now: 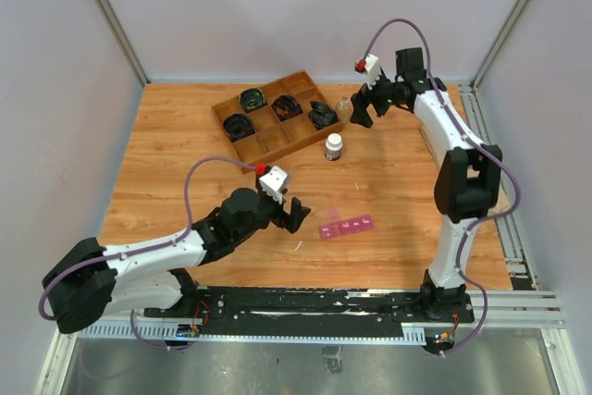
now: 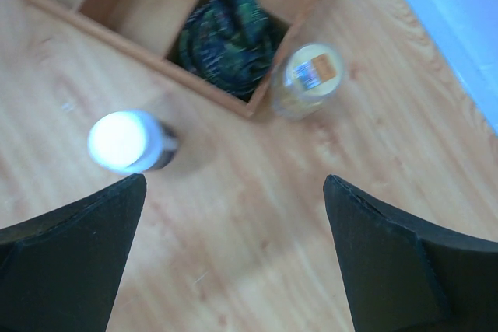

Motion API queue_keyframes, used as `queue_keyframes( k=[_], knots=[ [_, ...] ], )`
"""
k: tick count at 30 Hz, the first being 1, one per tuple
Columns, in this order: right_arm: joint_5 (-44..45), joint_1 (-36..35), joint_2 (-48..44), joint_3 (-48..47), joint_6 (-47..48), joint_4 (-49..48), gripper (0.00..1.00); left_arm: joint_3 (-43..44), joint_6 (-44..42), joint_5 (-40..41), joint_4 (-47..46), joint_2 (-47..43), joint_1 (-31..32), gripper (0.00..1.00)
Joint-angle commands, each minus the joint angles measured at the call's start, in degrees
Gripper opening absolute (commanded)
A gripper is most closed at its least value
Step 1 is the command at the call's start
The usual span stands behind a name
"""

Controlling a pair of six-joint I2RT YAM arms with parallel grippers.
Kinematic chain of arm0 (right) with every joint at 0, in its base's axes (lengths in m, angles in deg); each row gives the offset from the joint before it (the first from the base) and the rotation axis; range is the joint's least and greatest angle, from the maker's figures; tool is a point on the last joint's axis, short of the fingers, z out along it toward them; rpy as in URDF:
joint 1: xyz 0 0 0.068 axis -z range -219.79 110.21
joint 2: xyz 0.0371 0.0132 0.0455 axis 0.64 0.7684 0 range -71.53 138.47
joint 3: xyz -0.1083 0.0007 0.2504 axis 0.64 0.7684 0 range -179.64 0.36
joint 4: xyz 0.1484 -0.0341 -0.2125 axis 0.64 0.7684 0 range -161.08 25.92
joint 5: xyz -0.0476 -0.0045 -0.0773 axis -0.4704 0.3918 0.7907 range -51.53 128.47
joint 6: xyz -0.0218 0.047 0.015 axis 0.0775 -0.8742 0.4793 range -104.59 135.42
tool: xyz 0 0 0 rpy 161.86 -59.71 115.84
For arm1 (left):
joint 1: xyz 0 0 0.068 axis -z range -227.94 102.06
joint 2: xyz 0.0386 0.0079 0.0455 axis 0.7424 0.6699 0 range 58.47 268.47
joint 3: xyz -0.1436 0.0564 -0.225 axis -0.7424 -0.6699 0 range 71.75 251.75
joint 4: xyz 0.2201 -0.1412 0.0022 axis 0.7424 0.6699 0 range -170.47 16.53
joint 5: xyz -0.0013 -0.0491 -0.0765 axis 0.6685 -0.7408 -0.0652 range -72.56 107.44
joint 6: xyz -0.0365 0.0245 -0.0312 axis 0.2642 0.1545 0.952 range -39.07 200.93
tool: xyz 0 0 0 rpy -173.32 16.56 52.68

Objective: Sort the pills into containers

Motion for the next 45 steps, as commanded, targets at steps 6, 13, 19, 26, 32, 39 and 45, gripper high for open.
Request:
queue_keyframes(
  k=[6,13,19,26,32,39,45],
  knots=[
    [7.14,-2.08,18.59,-25.55,-6.23,4.77,0.99,-15.62,-2.06,9.86,-10.61,-11.82,0.15,0.94],
    [7.23,-2.76,26.67,-32.51,-12.06,1.77,0.95,-16.23,-2.49,8.91,-12.03,-10.76,0.16,0.96],
    [7.7,-3.5,30.61,-36.54,-14.11,1.68,0.8,-14.44,-2.69,8.84,-11.82,-7.35,0.15,0.96],
    [10.66,-3.82,34.16,-39.5,-14.81,1.59,0.67,-13.92,-2.9,8.36,-11.34,-6.81,0.16,0.96],
    [10.31,-3.82,34.79,-39.96,-14.48,1.72,0.44,-13.84,-3.05,8.07,-11.34,-6.68,0.16,0.96],
    [10.78,-3.4,28.57,-34.64,-10.68,1.92,0.21,-13.98,-3.09,7.82,-11.25,-7.04,0.16,0.96],
    [9.47,-2.47,13.55,-17.58,-6.32,-1.34,0.17,-15.26,-2.95,7.61,-11.43,-9.2,0.11,0.96]
  ],
)
